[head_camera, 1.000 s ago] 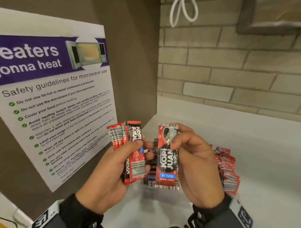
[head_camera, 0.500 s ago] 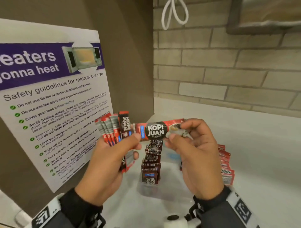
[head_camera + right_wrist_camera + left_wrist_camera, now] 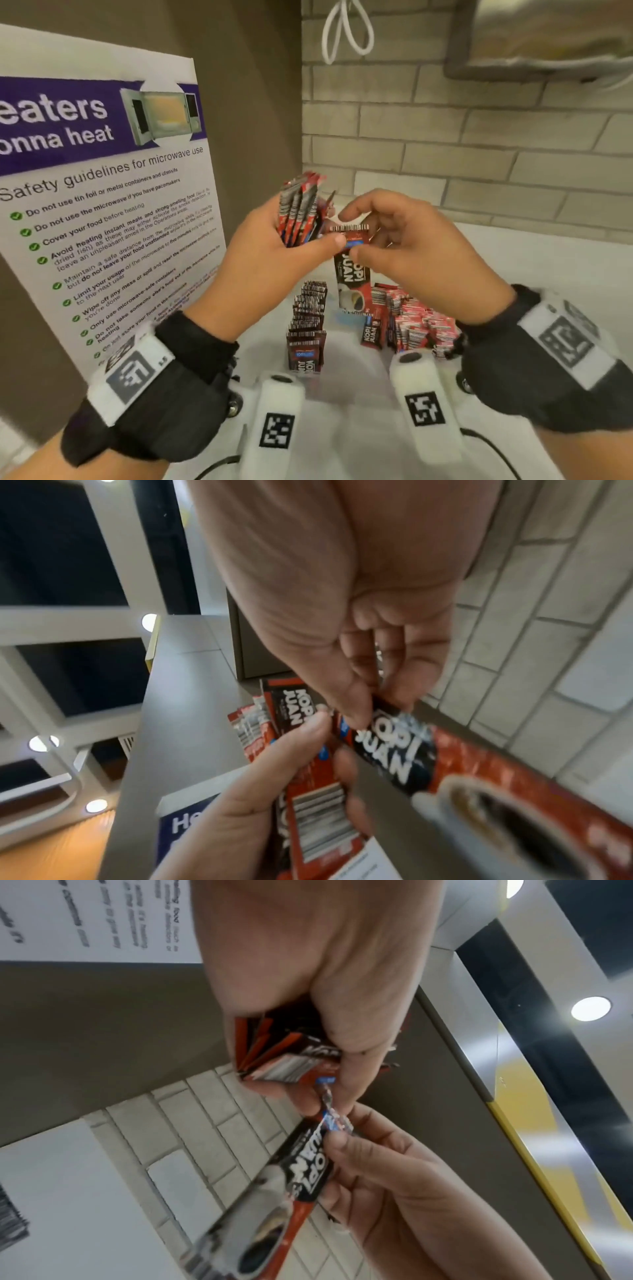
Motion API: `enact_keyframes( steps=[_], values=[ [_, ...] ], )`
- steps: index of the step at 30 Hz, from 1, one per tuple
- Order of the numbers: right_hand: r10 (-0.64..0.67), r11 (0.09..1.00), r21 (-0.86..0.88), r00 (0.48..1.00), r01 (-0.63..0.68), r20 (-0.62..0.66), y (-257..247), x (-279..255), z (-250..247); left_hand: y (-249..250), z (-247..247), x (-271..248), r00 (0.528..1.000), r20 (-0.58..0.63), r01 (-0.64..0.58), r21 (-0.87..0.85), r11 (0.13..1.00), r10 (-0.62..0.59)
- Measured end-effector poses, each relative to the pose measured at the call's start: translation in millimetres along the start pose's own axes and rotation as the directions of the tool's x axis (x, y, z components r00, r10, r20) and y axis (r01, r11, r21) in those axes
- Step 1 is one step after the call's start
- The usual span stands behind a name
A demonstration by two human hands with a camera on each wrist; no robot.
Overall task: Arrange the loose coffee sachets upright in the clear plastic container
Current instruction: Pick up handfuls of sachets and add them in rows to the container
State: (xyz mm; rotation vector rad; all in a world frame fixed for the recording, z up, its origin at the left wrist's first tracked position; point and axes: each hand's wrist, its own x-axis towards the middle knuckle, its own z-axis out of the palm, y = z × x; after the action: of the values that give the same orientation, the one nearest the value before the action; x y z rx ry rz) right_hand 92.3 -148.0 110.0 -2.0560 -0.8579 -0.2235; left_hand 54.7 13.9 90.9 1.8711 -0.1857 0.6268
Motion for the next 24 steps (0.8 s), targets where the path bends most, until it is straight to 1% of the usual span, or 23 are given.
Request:
enact_keyframes(
  steps=[2, 3, 5, 7, 9, 10, 13, 16, 19, 24],
  values=[
    [0.022, 0.995, -0.094, 1.000, -0.020, 0.014, 5, 12, -9, -3, -2, 0, 0.998, -0.053, 0.029, -0.120, 0.992, -0.036],
    [0.054, 0.990, -0.129, 0.998, -0.051, 0.017, 10, 17, -11, -5, -6, 0, 0.994, -0.089, 0.048, -0.179, 0.983, -0.064],
    [0.156, 0.976, -0.161, 0.987, -0.149, 0.033, 22, 28, -7, -9, -13, -4, 0.980, -0.141, 0.088, -0.319, 0.944, -0.139],
    [0.281, 0.946, -0.189, 0.956, -0.262, 0.085, 37, 38, 3, -13, -22, -9, 0.973, -0.154, 0.094, -0.421, 0.902, -0.173],
    [0.378, 0.913, -0.224, 0.915, -0.342, 0.144, 51, 48, 18, -17, -29, -15, 0.972, -0.162, 0.083, -0.443, 0.893, -0.170],
    [0.396, 0.898, -0.274, 0.903, -0.343, 0.168, 57, 52, 25, -19, -33, -17, 0.971, -0.172, 0.073, -0.446, 0.892, -0.166],
    [0.397, 0.839, -0.474, 0.897, -0.268, 0.196, 70, 63, 42, -25, -40, -25, 0.967, -0.183, 0.072, -0.467, 0.882, -0.175],
    [0.455, 0.774, -0.579, 0.861, -0.256, 0.227, 81, 72, 55, -30, -46, -32, 0.969, -0.173, 0.075, -0.467, 0.881, -0.174],
    [0.494, 0.733, -0.634, 0.833, -0.245, 0.249, 89, 77, 64, -34, -50, -36, 0.971, -0.158, 0.088, -0.462, 0.882, -0.180],
    [0.477, 0.706, -0.674, 0.849, -0.218, 0.226, 98, 83, 75, -36, -47, -40, 0.969, -0.140, 0.113, -0.483, 0.868, -0.204]
  ],
)
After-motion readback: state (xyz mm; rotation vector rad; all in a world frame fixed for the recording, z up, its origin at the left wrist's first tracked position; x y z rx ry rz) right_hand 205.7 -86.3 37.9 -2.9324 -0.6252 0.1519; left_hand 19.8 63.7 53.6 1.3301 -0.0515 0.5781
